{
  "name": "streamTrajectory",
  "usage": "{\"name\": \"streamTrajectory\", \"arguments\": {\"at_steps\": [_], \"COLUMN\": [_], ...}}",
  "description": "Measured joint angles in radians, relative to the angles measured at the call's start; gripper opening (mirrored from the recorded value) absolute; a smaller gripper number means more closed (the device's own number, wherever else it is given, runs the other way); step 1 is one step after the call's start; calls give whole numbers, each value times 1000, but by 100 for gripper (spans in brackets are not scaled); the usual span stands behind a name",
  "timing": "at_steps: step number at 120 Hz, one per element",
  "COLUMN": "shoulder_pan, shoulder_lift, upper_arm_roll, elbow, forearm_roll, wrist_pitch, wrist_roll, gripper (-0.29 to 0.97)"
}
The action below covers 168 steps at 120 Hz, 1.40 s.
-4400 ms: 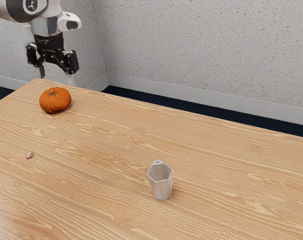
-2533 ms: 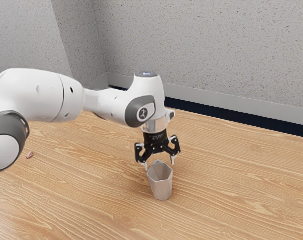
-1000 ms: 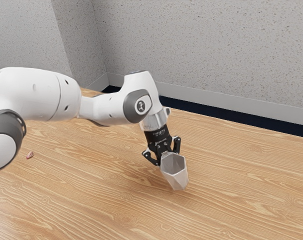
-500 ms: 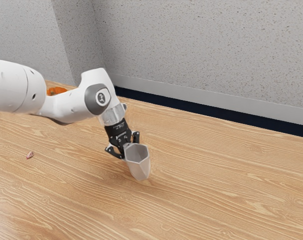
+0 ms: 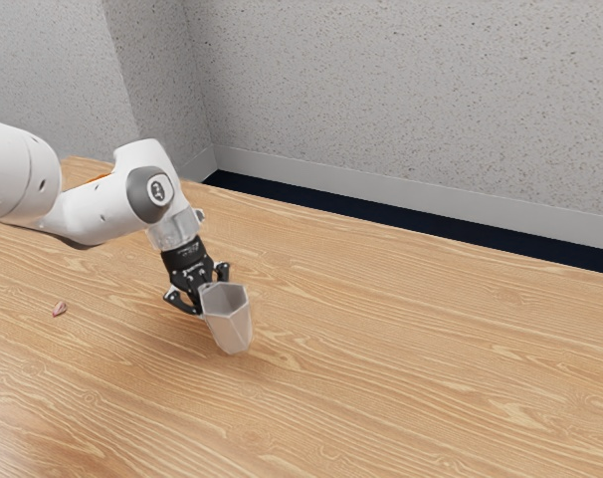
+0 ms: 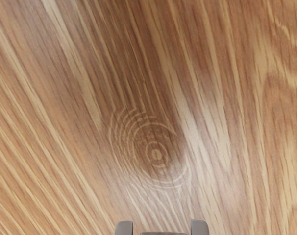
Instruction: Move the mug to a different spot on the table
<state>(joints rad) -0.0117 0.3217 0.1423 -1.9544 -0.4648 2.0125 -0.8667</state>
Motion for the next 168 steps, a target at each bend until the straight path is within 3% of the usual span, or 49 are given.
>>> {"name": "streamTrajectory", "arguments": {"at_steps": [47,96,131,156,168], "shoulder_pan": [68,77,72,78,76], "shoulder_lift": [43,94,91,58,7], "upper_arm_roll": [0,-1,-3,19,32], "elbow": [18,34,32,31,30], "forearm_roll": [-2,-12,-35,-29,27], "wrist_pitch": [2,14,42,50,51], "wrist_roll": [102,166,202,223,230], "gripper": [-11,-11,42,58,62]}}
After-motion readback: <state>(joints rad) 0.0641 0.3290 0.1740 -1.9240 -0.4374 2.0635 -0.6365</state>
